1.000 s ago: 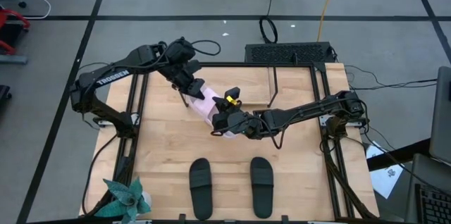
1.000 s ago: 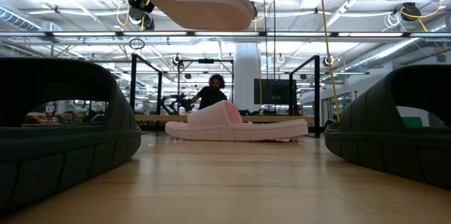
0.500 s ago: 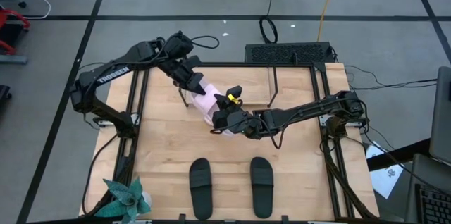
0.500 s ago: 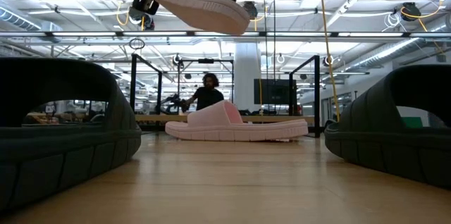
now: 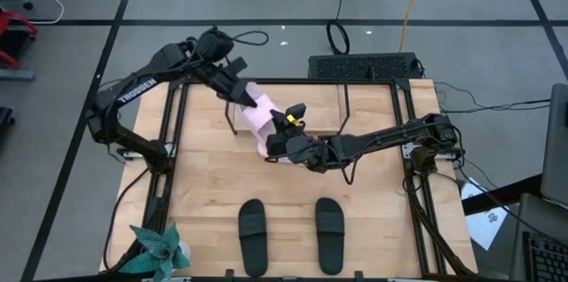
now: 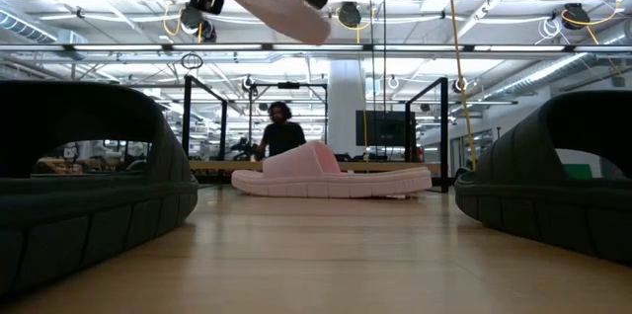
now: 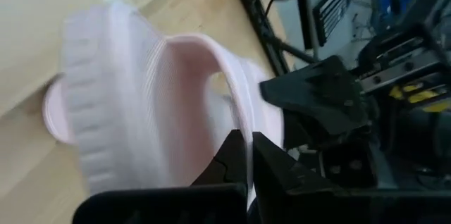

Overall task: Pick and place slides into the shelf
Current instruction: Put the bottom pink slide on the shelf

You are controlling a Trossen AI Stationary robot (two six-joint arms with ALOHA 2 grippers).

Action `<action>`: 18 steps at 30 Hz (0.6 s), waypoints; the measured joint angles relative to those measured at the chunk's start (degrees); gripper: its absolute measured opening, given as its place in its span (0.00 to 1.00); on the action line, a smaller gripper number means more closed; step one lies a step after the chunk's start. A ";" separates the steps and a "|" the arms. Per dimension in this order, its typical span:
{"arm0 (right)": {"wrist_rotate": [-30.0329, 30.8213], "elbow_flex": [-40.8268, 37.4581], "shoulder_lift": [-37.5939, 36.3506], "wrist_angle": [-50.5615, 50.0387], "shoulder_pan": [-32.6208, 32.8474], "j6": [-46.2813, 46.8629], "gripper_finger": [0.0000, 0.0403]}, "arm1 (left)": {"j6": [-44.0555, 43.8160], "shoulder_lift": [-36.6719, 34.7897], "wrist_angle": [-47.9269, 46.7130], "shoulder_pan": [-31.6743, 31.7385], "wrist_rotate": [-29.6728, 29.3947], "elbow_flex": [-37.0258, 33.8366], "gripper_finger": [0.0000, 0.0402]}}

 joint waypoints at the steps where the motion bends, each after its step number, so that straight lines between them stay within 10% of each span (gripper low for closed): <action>1: 0.69 0.00 -0.01 -0.02 0.00 -0.57 0.03 | 0.25 0.11 -0.04 0.36 -0.15 0.65 0.00; 18: 13.84 -0.31 -0.11 -1.46 0.11 -3.45 0.03 | 4.84 0.21 -3.67 7.09 -4.95 4.58 0.00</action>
